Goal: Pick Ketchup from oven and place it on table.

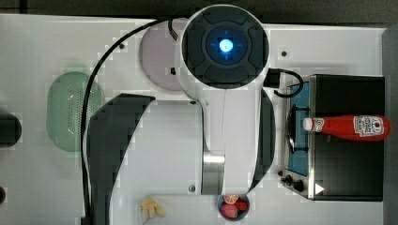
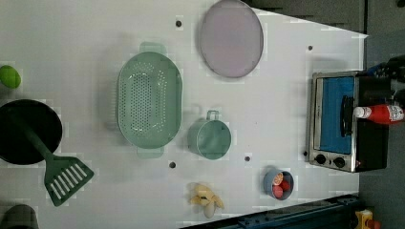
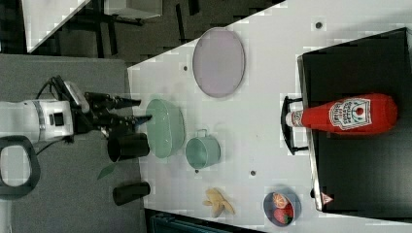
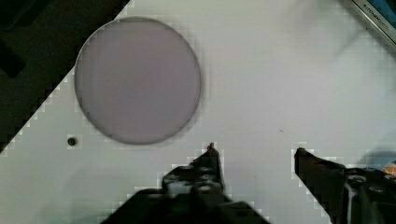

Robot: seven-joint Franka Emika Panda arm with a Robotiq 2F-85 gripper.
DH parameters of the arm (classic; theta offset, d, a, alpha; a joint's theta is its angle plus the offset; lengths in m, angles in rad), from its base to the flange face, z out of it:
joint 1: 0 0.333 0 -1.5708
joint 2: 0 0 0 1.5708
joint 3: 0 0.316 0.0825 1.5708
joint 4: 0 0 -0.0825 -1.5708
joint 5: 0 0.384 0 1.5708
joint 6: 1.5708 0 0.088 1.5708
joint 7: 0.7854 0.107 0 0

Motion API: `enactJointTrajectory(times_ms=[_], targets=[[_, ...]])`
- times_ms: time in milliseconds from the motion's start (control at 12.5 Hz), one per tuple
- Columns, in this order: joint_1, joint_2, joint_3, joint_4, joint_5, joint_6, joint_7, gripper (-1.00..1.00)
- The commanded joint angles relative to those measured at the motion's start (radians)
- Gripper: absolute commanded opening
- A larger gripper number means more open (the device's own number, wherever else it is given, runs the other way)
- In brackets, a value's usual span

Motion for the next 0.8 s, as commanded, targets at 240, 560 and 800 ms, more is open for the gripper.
enactJointTrajectory(times_ms=[240, 560, 800], targets=[[-0.039, -0.366, -0.018, -0.156, -0.040, -0.182, 0.002, 1.00], [-0.049, -0.355, -0.074, -0.156, -0.040, -0.168, 0.002, 1.00], [-0.069, -0.308, -0.164, -0.155, -0.041, -0.133, 0.002, 1.00]])
